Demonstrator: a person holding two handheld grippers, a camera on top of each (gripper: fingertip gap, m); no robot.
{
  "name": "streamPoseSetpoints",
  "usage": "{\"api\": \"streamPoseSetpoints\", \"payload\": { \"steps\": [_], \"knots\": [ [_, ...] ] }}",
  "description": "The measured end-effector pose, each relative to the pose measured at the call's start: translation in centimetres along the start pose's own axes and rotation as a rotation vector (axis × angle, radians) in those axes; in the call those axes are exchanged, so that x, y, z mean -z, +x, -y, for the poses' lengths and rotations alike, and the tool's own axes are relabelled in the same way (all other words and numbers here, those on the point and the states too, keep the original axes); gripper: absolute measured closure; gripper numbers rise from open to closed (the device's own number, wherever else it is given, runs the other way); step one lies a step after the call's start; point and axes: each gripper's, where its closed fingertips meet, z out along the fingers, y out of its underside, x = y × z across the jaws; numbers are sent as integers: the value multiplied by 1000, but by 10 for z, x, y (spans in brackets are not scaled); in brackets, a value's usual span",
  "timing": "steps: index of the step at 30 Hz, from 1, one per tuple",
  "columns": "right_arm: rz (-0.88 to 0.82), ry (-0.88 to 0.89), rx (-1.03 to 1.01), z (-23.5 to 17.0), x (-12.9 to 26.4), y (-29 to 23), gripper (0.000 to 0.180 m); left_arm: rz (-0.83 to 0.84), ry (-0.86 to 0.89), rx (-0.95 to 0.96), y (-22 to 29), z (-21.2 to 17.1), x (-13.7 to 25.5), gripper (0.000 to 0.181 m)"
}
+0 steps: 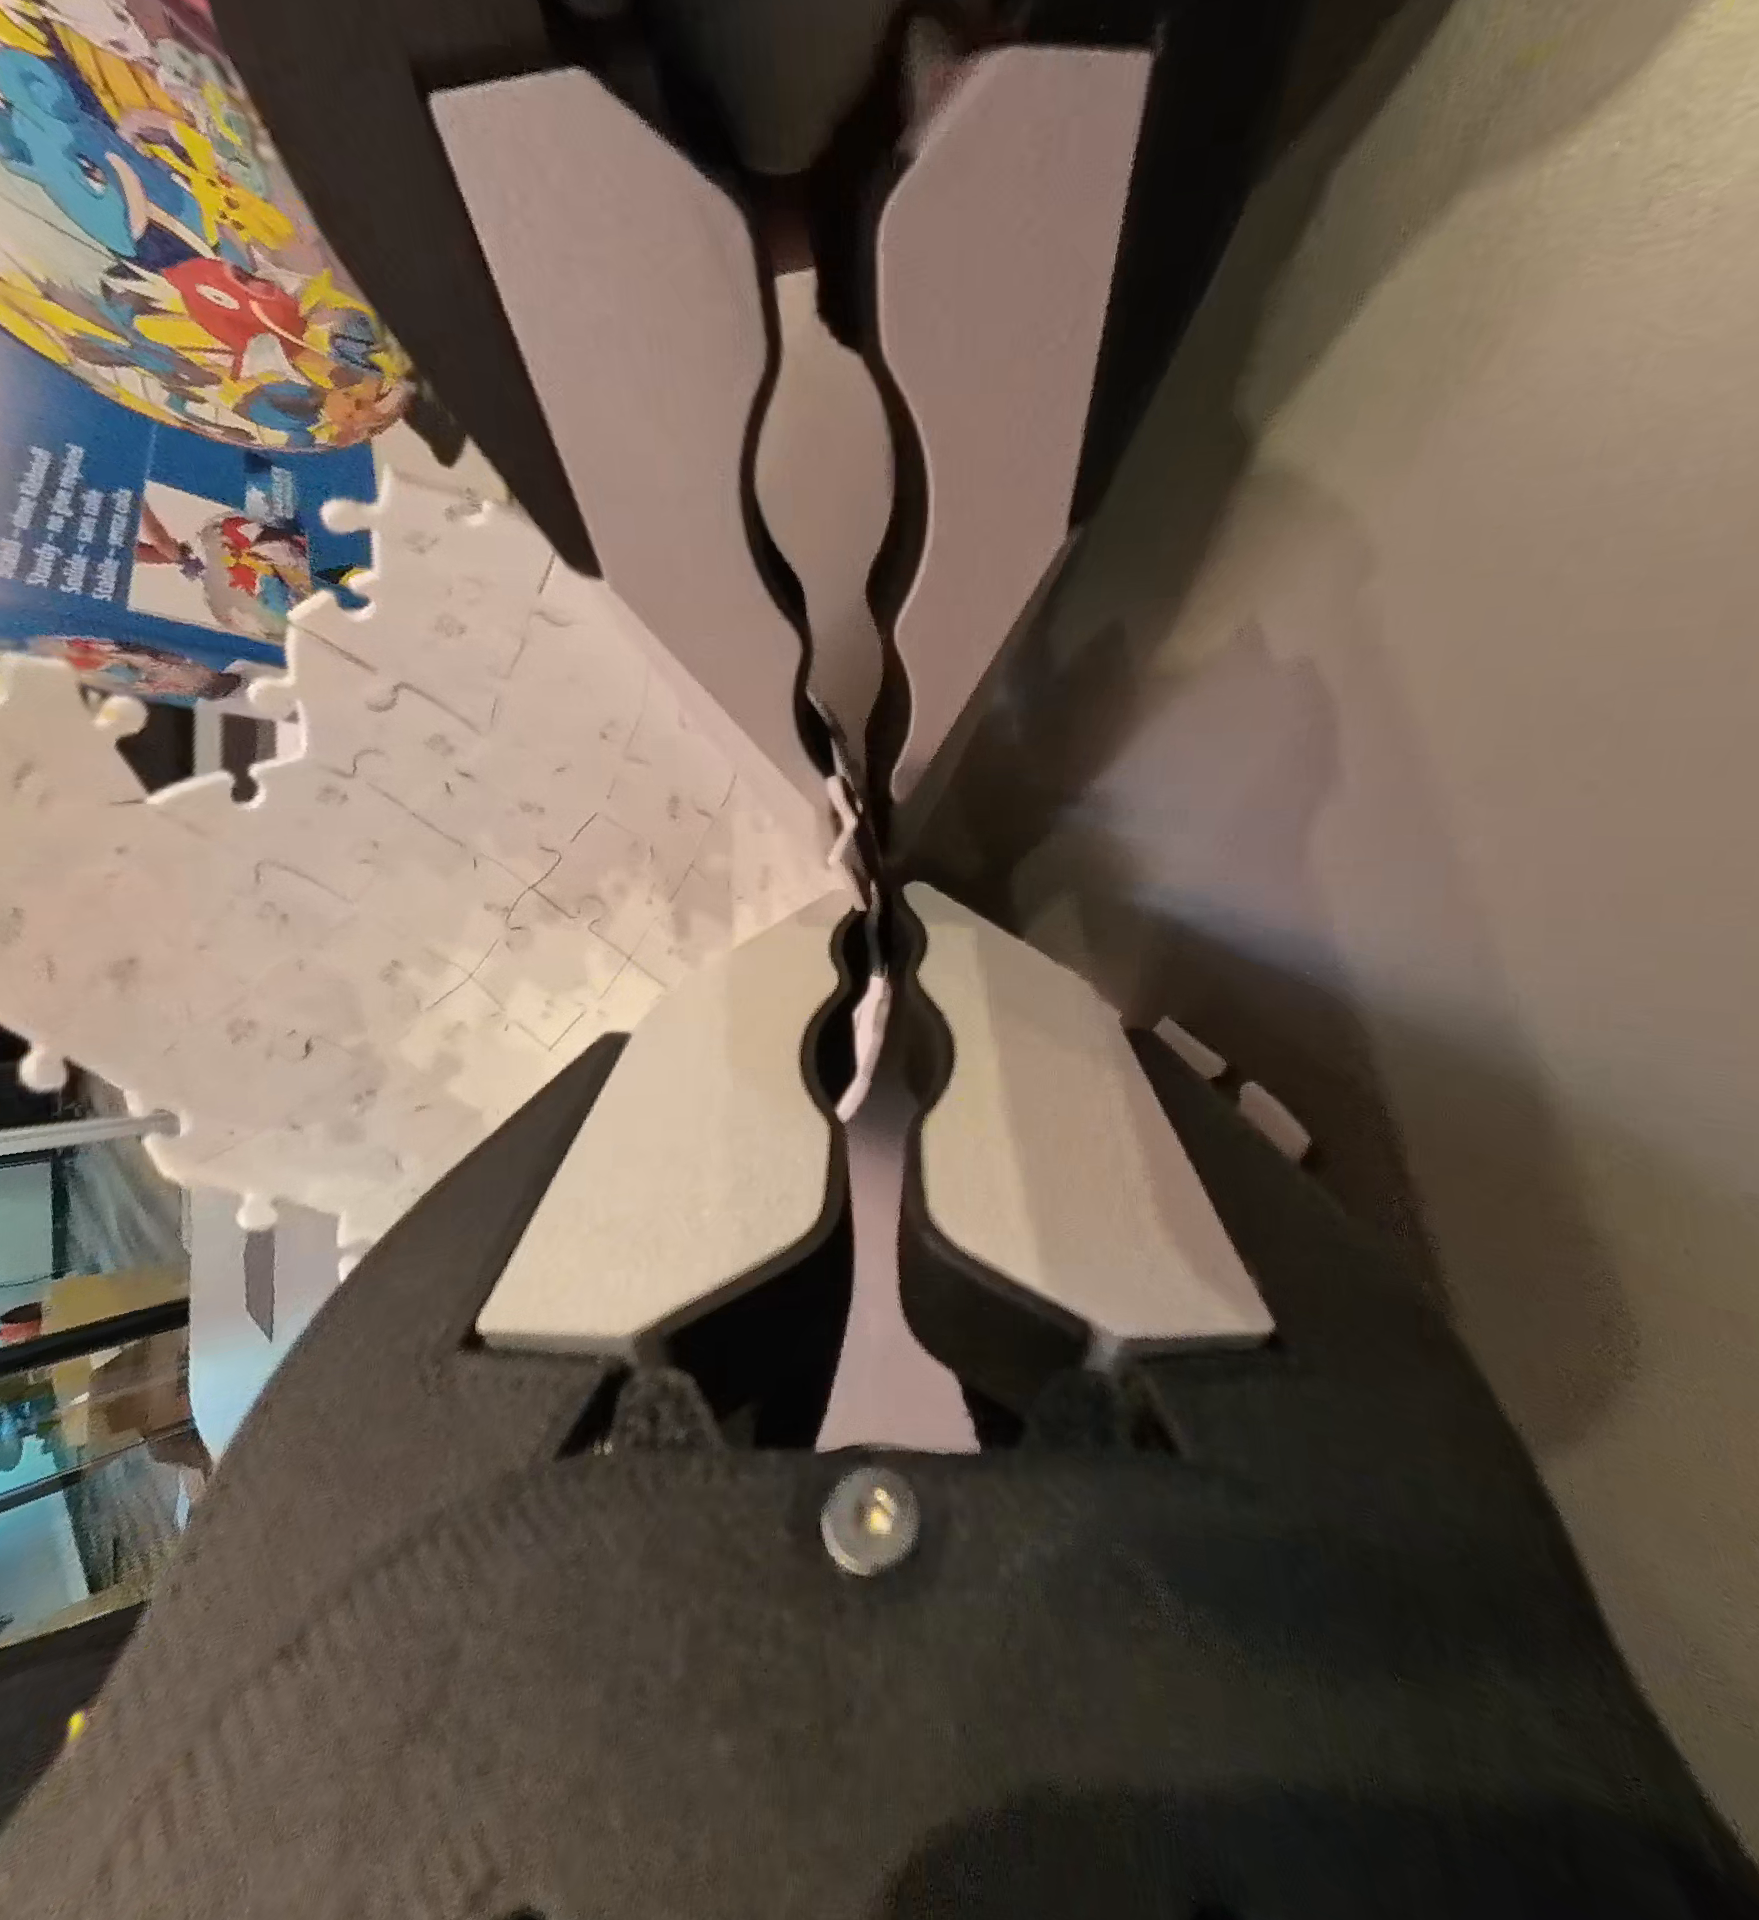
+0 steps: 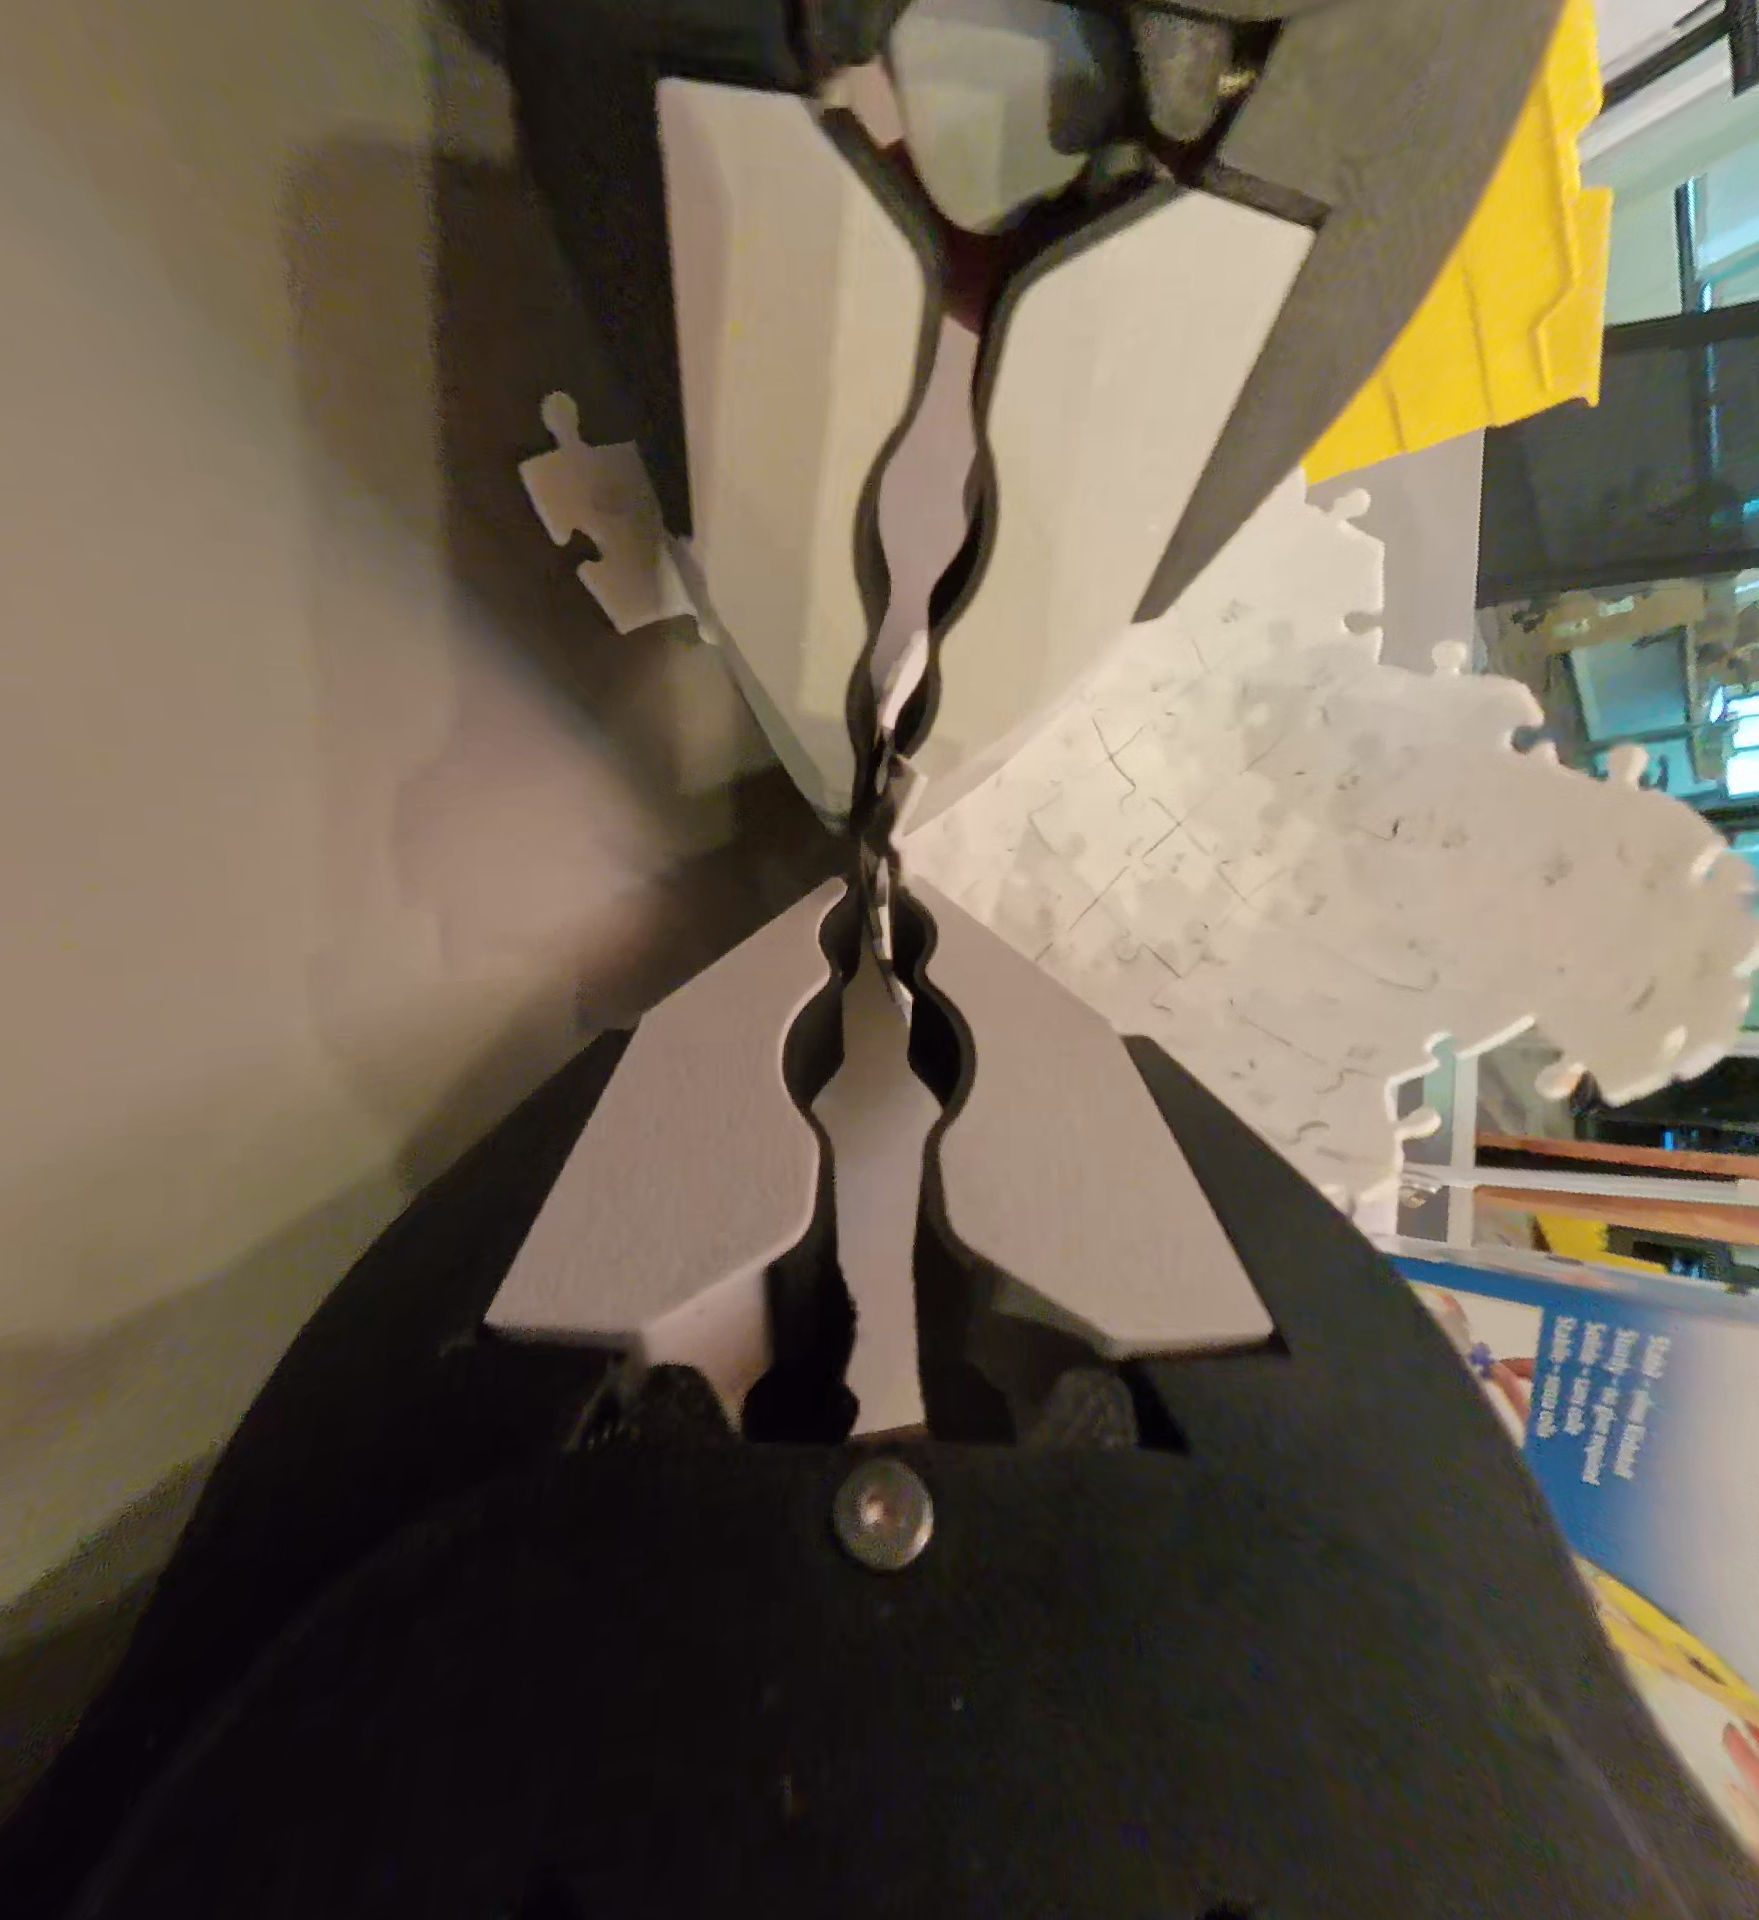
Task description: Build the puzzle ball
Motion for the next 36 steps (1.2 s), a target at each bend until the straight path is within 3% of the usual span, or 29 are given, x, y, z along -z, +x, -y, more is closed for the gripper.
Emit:
{"api": "streamPoseSetpoints", "payload": {
  "steps": [6,15,26,36],
  "knots": [
    [13,6,10,0,0,-2,179,-57,-38,8,2,0,0,178],
    [13,24,-38,0,2,1,173,-20,-42,-40,-1,1,0,178],
    [55,34,-49,0,4,-1,179,-4,-42,-99,-1,2,0,178],
    [32,32,-3,1,4,-1,179,-36,-49,-54,-3,3,0,177]
  ]
}}
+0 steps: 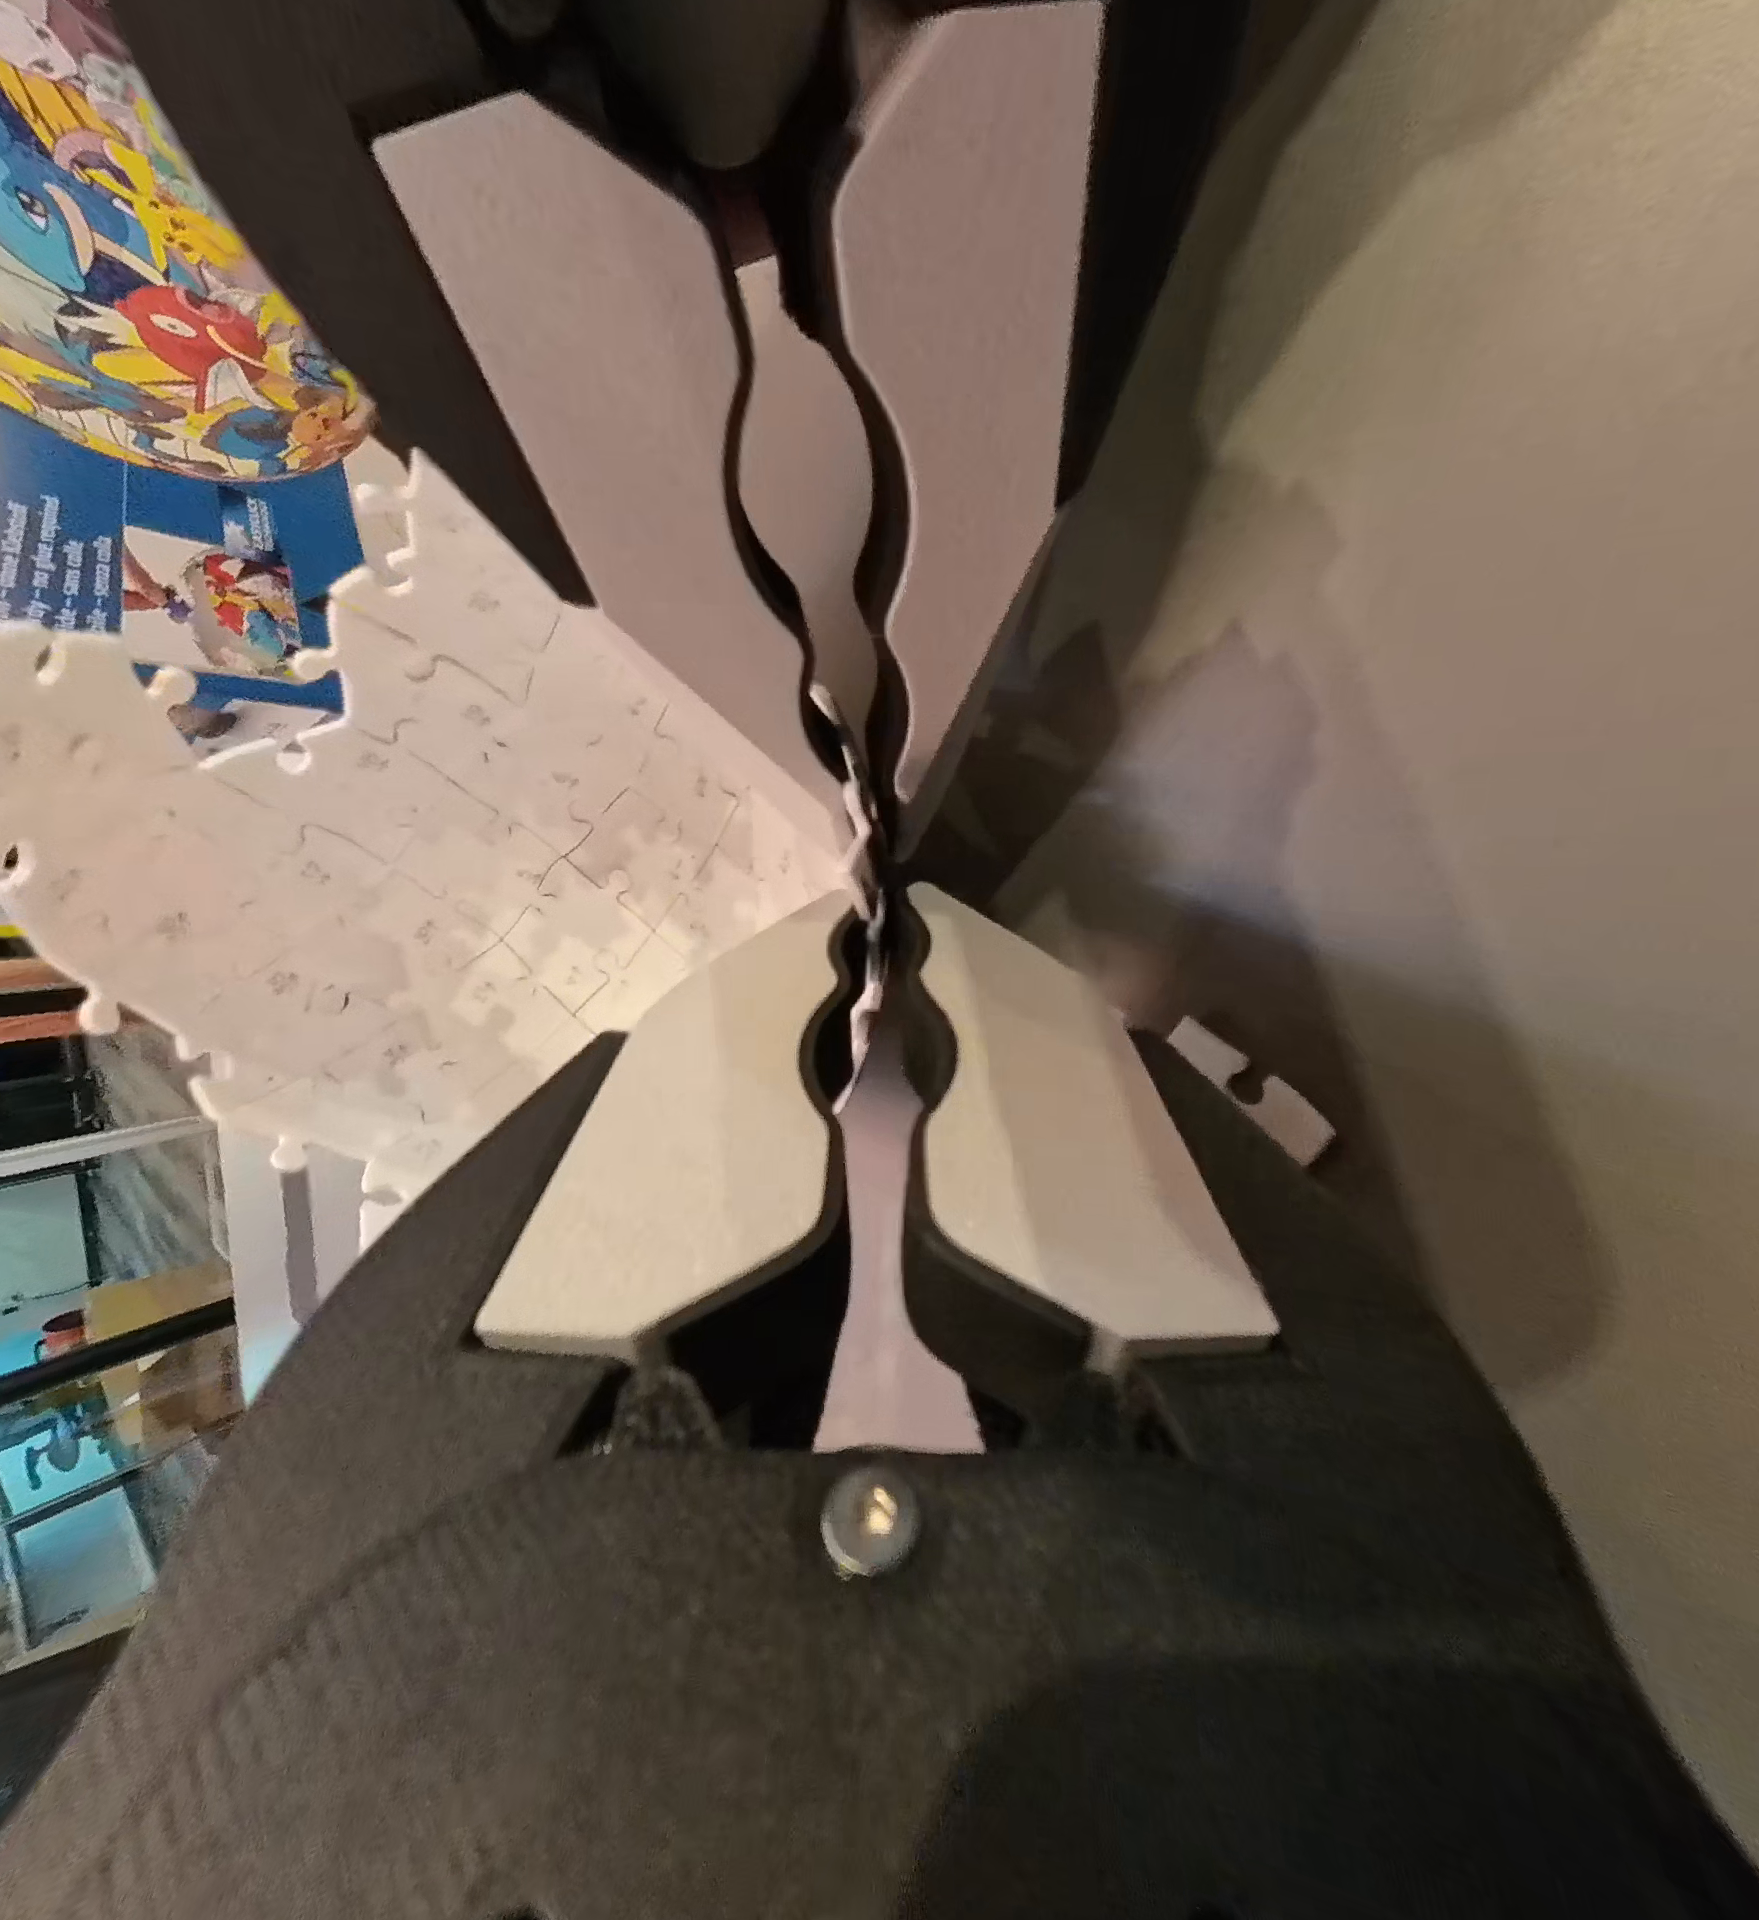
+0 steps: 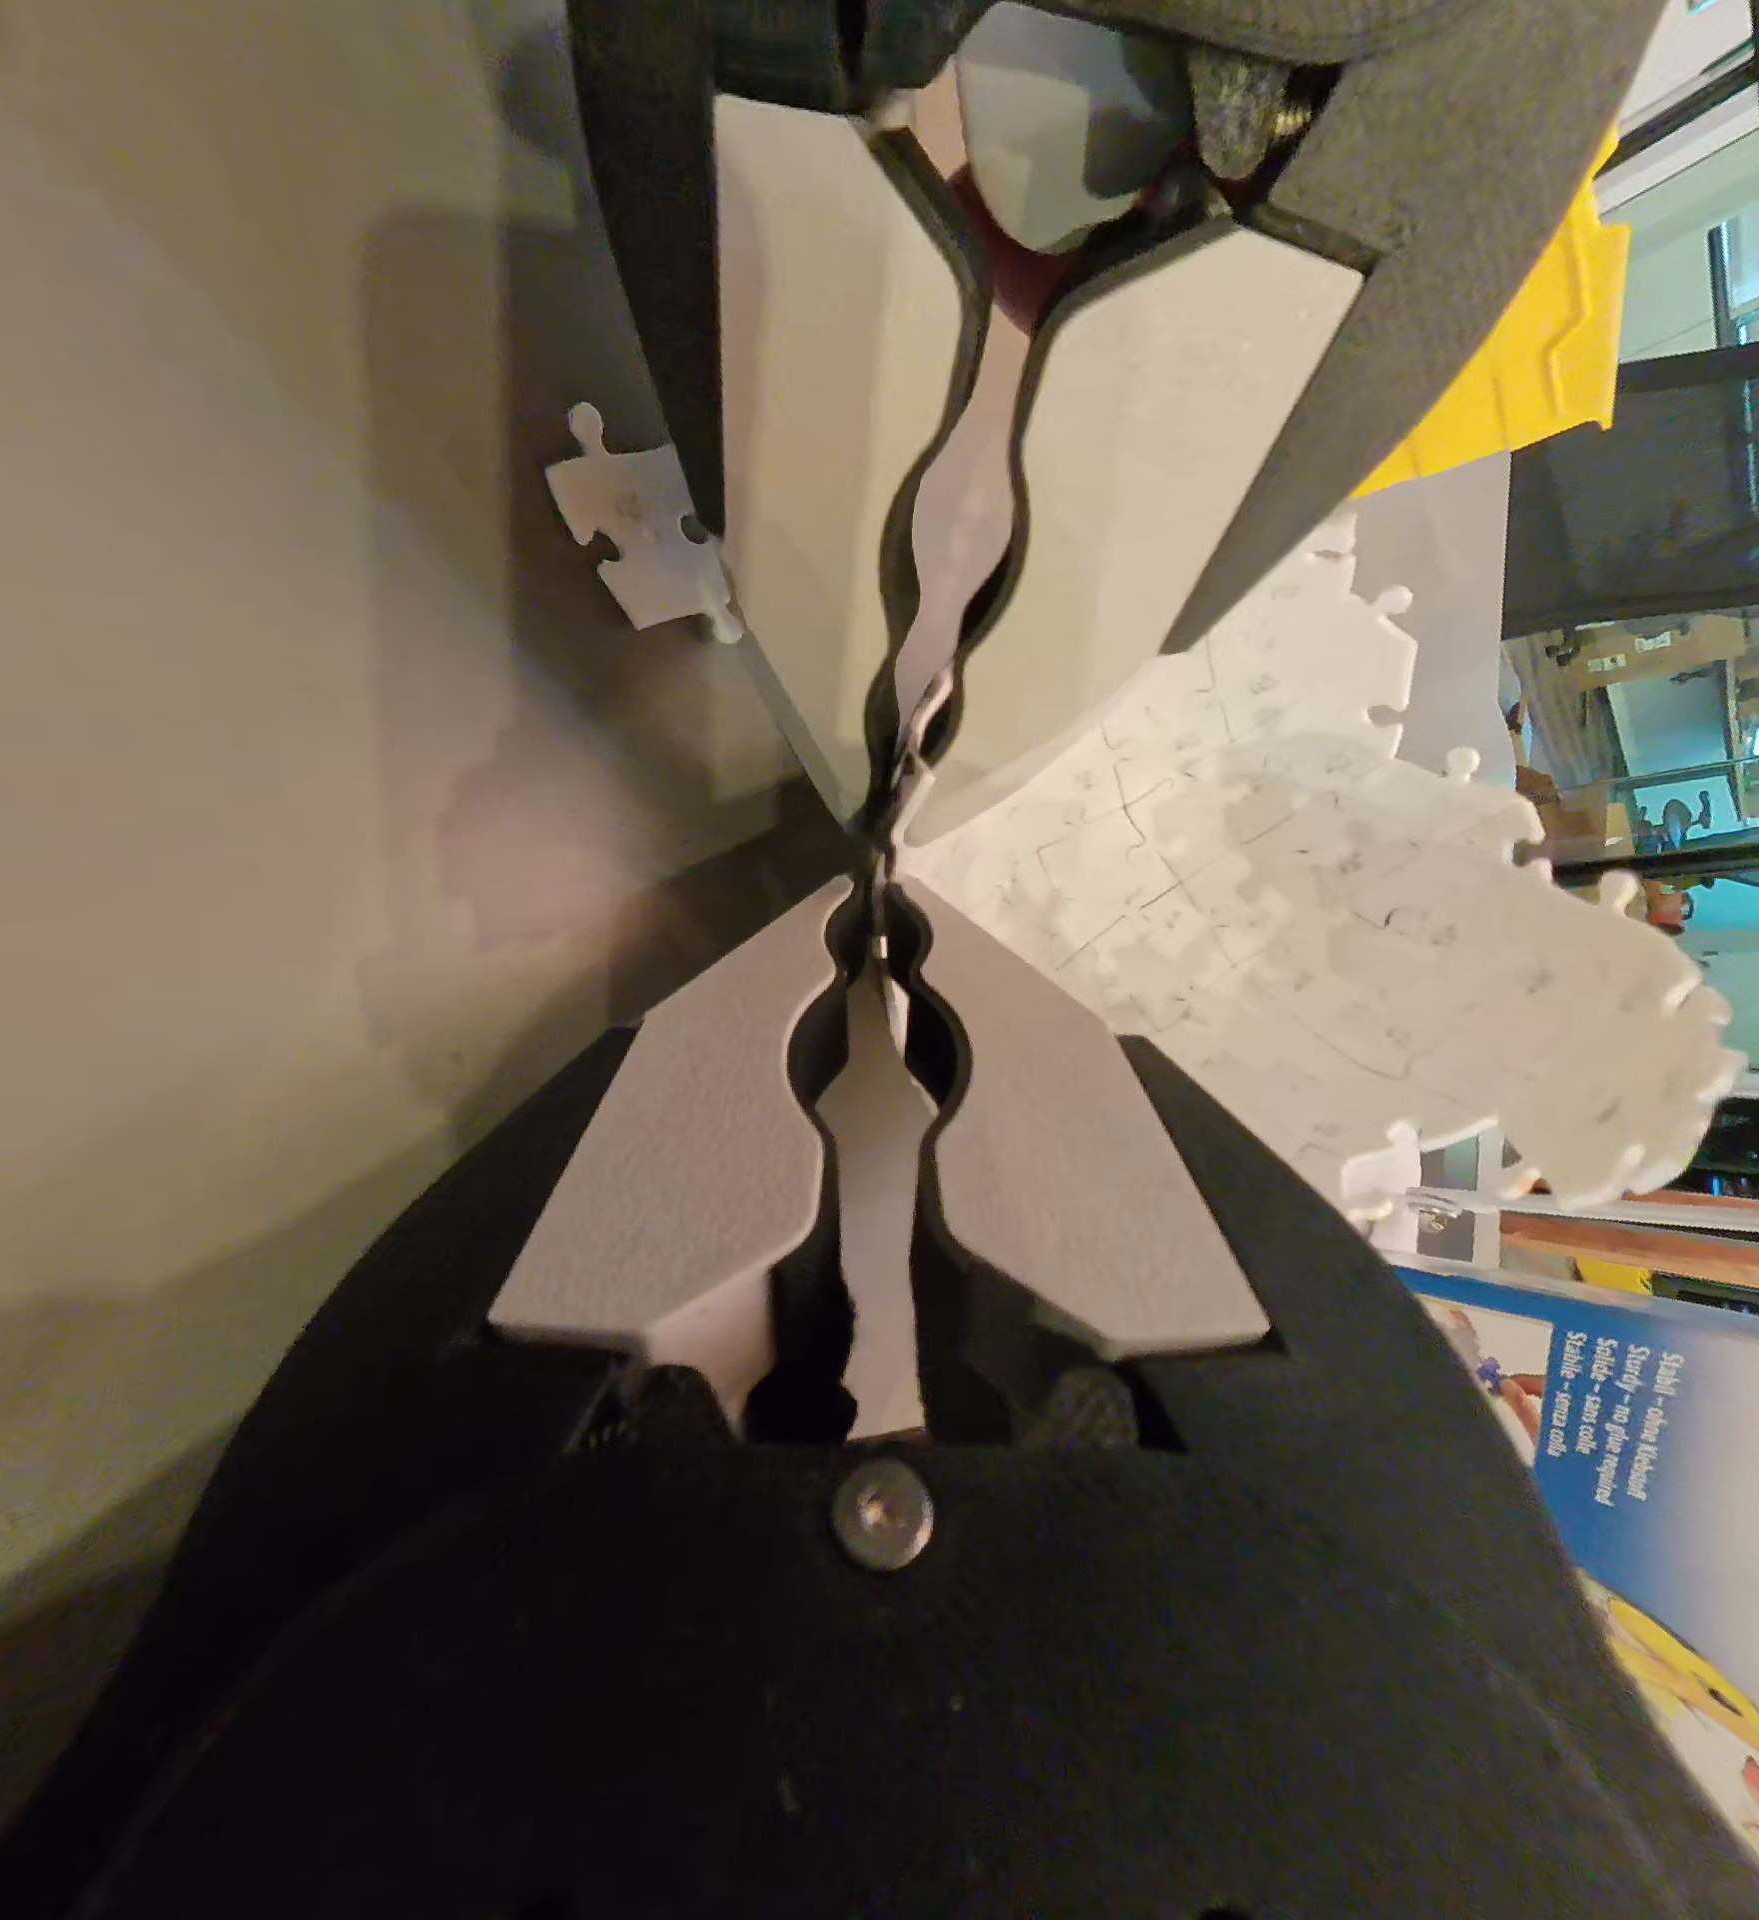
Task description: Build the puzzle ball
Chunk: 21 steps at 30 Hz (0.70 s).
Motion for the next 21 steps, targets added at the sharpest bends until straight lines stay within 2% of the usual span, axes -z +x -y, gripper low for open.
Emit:
{"api": "streamPoseSetpoints", "payload": {
  "steps": [8,21],
  "knots": [
    [-13,-3,-5,2,0,1,179,26,23,60,-9,1,8,162],
    [-34,-10,-28,2,2,3,168,104,-2,117,-10,-15,23,155]
  ]
}}
